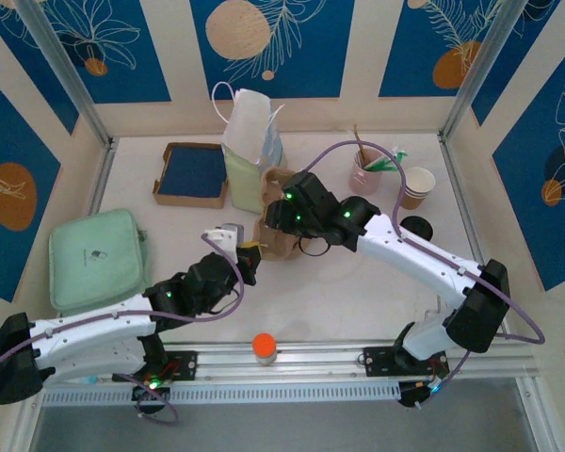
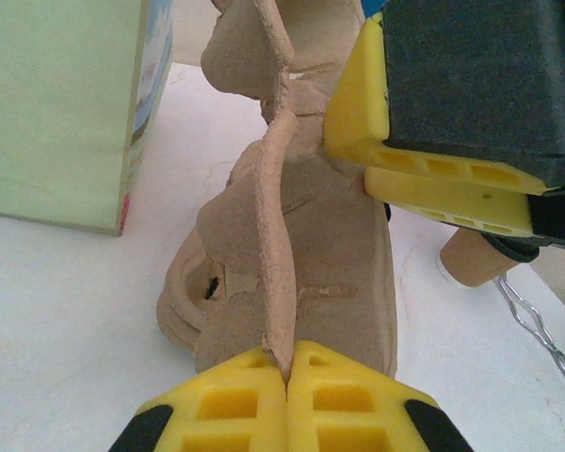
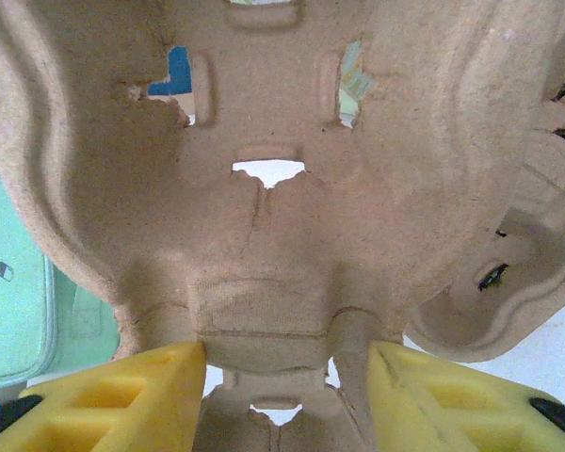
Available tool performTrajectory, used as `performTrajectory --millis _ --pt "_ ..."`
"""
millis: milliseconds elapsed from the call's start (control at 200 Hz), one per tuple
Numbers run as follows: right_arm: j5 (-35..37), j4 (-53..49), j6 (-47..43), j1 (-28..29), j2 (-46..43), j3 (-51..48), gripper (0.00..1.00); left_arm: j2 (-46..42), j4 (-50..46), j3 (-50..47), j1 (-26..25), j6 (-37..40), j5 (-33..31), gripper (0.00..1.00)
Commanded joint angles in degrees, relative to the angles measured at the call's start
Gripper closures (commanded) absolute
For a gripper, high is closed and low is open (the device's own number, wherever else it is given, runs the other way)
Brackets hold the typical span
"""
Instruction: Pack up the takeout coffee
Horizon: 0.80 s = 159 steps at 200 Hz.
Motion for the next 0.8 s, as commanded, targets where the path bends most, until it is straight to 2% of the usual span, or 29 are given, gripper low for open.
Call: performTrajectory --millis 0,300,475,790 --pt "0.77 2.24 -0.02 -0.86 -0.62 -0.51 0.5 -0.44 4.97 0.3 -1.82 2.21 2.31 1.0" --pt "-0.36 3.23 -0.19 -0.89 -0.9 -0.52 0.52 -0.36 4.88 0.27 -1.79 2.37 2.0 1.0" --pt "-0.52 4.48 0.44 -1.09 -1.52 -1.4 0.59 -0.34 4.88 0.11 -1.84 2.38 1.92 1.0" --pt "-1.28 5.6 0.23 -1.71 -2.1 -2.18 0.52 -0.48 5.05 0.23 -1.8 2.65 1.77 1.0"
